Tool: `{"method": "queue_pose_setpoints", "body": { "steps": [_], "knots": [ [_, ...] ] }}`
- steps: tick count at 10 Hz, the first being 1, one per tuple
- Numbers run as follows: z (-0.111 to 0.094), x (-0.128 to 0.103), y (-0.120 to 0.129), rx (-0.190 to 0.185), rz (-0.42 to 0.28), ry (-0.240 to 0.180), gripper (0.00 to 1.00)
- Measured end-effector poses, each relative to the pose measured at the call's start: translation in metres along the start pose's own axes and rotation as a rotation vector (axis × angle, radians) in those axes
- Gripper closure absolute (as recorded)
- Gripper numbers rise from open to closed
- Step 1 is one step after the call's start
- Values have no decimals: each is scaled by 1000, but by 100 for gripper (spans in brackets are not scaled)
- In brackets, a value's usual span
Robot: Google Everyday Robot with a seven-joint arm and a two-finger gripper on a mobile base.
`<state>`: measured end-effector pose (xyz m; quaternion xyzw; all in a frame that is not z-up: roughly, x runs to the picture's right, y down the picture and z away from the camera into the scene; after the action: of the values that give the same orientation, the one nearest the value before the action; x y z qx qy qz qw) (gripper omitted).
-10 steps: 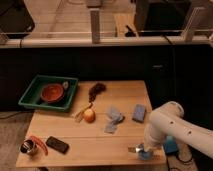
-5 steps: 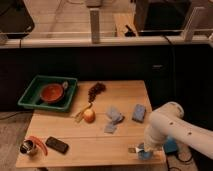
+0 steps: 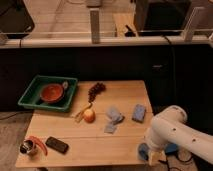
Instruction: Place fork in plastic cup
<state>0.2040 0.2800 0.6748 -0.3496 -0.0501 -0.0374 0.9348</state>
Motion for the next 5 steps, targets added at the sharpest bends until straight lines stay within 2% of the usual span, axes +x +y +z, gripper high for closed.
{"method": "queue_pose_setpoints", "body": {
  "steps": [2,5],
  "knots": [
    [-3,-3,-2,18,-27,-5,20],
    [-7,-19,-23,42,-87,-12,20]
  ]
}}
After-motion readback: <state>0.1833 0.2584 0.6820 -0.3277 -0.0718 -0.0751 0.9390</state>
